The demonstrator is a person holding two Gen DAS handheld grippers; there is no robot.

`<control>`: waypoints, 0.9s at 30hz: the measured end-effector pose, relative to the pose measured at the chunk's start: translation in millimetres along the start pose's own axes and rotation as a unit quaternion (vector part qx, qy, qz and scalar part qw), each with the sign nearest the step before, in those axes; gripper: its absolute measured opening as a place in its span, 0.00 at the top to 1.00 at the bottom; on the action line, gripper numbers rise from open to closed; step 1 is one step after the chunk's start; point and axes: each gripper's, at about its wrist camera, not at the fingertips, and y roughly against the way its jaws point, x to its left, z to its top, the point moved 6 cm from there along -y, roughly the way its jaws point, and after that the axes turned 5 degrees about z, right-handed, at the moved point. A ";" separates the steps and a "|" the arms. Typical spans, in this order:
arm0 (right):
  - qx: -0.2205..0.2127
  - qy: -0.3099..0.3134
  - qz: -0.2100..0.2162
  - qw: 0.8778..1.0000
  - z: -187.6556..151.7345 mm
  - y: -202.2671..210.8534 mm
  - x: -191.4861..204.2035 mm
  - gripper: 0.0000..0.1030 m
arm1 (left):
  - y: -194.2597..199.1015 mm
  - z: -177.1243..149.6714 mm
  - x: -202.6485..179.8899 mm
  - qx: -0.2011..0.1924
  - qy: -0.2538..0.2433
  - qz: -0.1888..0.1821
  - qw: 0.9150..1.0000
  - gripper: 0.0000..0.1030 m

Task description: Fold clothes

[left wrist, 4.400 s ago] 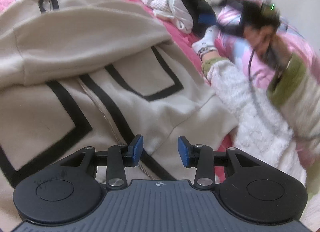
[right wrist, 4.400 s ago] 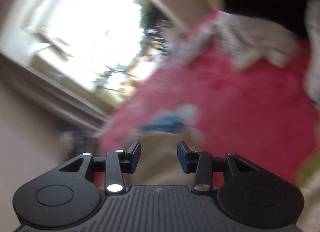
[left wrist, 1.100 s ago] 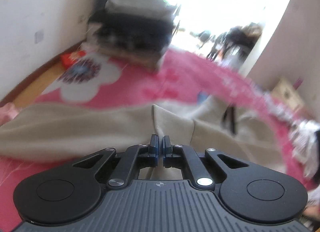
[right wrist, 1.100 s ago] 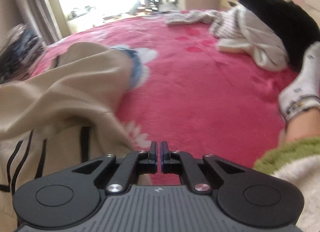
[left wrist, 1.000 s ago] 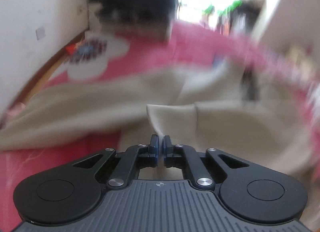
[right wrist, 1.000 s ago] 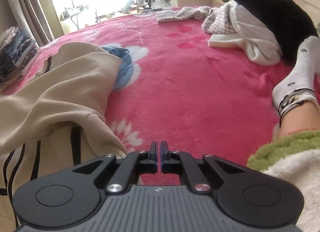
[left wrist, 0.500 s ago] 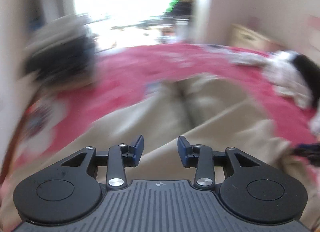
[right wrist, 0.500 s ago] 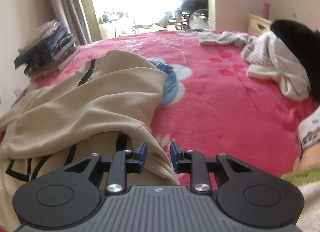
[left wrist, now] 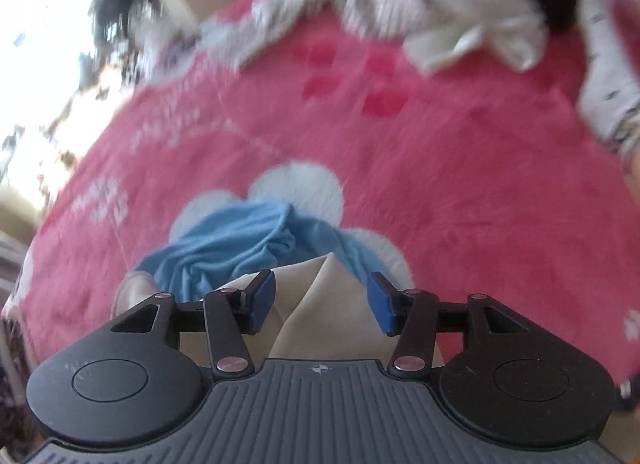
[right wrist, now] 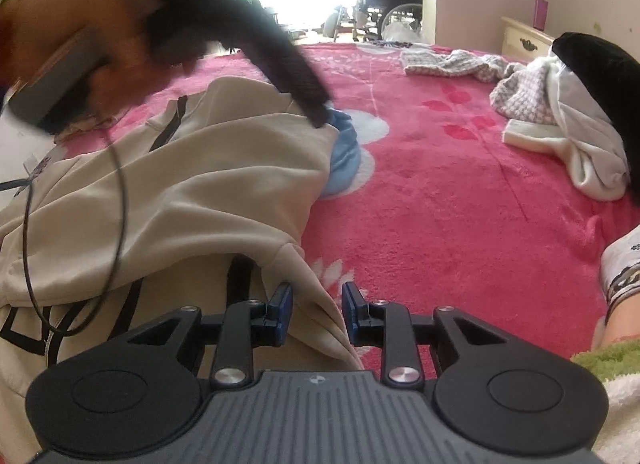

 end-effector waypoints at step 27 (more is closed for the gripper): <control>0.035 -0.016 -0.001 0.999 -8.2 -18.8 -0.9 0.93 | -4.0 -19.8 35.4 -0.035 0.184 0.037 0.982 0.95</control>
